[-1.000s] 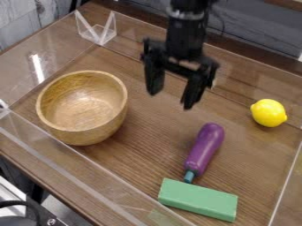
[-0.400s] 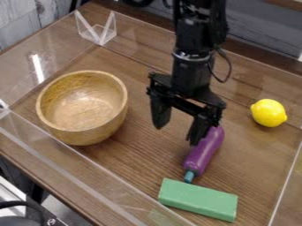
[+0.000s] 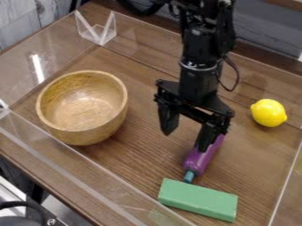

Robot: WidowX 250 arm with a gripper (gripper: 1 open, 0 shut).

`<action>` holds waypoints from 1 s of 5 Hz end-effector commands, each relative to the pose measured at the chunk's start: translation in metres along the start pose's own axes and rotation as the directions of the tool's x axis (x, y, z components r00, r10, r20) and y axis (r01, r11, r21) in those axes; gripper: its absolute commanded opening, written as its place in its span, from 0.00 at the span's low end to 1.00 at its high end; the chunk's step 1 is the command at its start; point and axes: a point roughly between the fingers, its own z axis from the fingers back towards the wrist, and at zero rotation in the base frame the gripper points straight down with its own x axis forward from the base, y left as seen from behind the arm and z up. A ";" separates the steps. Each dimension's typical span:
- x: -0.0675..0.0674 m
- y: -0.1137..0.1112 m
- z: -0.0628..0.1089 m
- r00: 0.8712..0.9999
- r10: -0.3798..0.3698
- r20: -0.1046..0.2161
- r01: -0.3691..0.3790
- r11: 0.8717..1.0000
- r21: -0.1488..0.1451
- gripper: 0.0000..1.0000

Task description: Put the purple eggplant in the brown bowl

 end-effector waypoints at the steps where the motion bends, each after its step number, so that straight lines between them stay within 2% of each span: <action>1: 0.005 -0.004 0.002 0.999 -0.003 0.040 0.004 1.000 -0.007 1.00; 5: 0.015 -0.012 -0.021 0.999 0.009 0.044 -0.008 1.000 -0.015 1.00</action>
